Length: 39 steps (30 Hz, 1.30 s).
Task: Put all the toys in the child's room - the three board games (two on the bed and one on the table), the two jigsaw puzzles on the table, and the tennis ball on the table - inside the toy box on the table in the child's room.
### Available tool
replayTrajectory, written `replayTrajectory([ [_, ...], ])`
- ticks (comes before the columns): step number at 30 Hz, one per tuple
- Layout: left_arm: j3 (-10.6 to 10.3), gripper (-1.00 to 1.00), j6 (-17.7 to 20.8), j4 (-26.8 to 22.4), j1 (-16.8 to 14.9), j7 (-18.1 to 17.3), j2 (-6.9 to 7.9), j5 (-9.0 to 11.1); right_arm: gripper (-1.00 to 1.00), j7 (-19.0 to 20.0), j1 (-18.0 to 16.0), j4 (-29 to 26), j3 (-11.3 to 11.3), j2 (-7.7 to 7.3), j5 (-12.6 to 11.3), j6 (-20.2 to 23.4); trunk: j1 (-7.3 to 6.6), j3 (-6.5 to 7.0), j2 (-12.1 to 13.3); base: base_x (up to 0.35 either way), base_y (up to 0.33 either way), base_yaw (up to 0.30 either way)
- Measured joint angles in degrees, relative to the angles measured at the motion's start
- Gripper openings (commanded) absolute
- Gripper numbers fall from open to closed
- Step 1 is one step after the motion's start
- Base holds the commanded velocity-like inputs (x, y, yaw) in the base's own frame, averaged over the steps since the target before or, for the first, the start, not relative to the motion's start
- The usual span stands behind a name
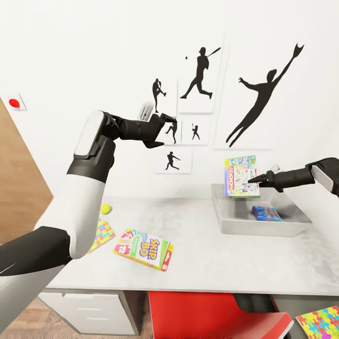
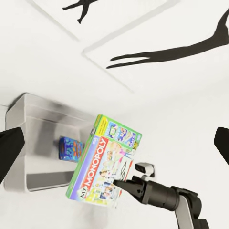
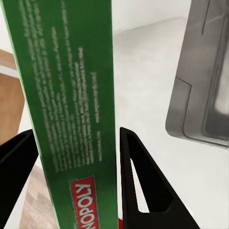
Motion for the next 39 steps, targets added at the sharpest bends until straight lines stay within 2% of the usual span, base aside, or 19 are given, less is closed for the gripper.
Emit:
replayTrajectory([
  [6,0.0,1.0,-0.3,0.1,-0.5,0.4,-0.24,0.2,-1.0,0.0,-1.2,0.0,0.1,-0.03,0.2,-0.1,0.0,-0.57,0.0,0.0,0.0,0.0],
  [15,0.0,1.0,-0.4,0.3,-0.9,1.1,-0.38,2.6,-1.0,0.0,-4.3,0.1,0.0,-0.33,0.2,0.0,0.0,-1.41,0.0,0.0,0.0,0.0],
  [32,0.0,1.0,-0.5,0.2,-0.6,1.7,-0.56,3.4,-1.0,0.1,-5.4,0.1,0.2,-0.12,0.4,0.1,0.0,-3.01,0.0,0.0,0.0,0.0],
  [36,-0.4,1.0,-0.5,0.2,-0.4,1.7,-0.62,4.2,-1.0,0.0,-5.4,0.3,0.4,-0.07,0.4,0.1,0.0,-3.39,0.0,0.0,0.0,0.0],
  [39,-1.4,1.0,-0.5,0.2,-0.4,1.7,-0.64,5.6,-1.0,0.0,-5.4,0.4,0.6,-0.04,0.5,0.1,0.0,-3.67,0.0,0.0,0.0,0.0],
])
